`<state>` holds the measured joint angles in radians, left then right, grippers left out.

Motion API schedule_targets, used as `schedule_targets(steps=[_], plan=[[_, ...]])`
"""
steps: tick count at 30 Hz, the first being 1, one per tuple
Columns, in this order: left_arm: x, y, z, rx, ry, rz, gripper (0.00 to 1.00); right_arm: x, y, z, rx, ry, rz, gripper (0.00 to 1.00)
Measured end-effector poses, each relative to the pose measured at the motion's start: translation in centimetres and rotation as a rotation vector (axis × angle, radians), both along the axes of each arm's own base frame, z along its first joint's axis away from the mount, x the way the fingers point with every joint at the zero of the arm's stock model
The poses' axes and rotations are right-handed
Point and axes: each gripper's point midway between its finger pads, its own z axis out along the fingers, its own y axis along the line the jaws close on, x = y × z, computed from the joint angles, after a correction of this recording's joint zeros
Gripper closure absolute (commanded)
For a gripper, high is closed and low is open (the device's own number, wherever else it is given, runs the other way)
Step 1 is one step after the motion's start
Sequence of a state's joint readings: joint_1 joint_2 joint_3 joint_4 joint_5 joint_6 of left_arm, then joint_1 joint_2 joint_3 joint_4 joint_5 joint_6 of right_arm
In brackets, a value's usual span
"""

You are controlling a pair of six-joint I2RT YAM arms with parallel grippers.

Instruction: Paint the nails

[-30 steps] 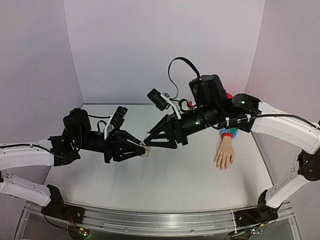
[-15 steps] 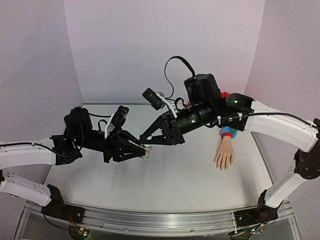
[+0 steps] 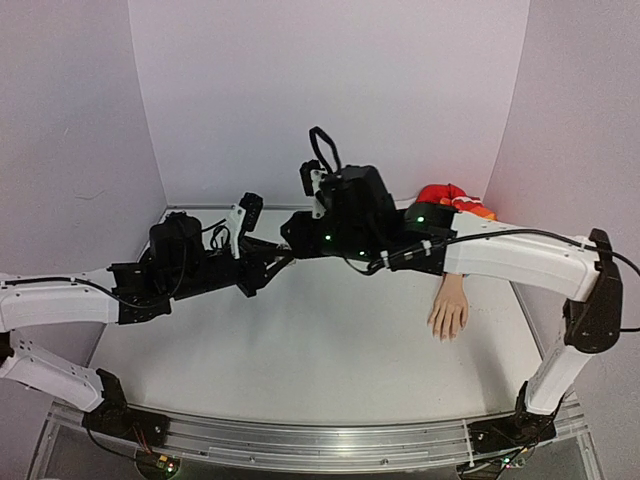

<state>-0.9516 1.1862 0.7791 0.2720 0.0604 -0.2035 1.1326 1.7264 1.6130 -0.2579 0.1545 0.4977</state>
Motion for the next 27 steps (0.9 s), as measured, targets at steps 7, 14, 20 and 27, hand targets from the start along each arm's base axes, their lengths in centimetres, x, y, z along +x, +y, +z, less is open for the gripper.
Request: schedule_targets(steps=[7,14,20,27], plan=[[1.8,-1.0,-2.3,0.107,-0.033,0.044,1.0,2.0,-1.2,-2.3,-0.057,0.018,-0.277,0.62],[-0.2,-0.3,-1.3,0.031,-0.044,-0.072,1.0,-1.9,-1.7,0.1,-0.101,0.014,-0.059,0.31],[-5.9,-0.4,0.5,-0.055,-0.026,-0.345,1.0,-6.9,-4.6,2.0,-0.039,0.004,0.252,0.28],[-12.3,-0.7,2.4,-0.149,0.048,-0.713,1.0,-12.1,-4.0,2.9,0.052,0.0,0.62,0.48]])
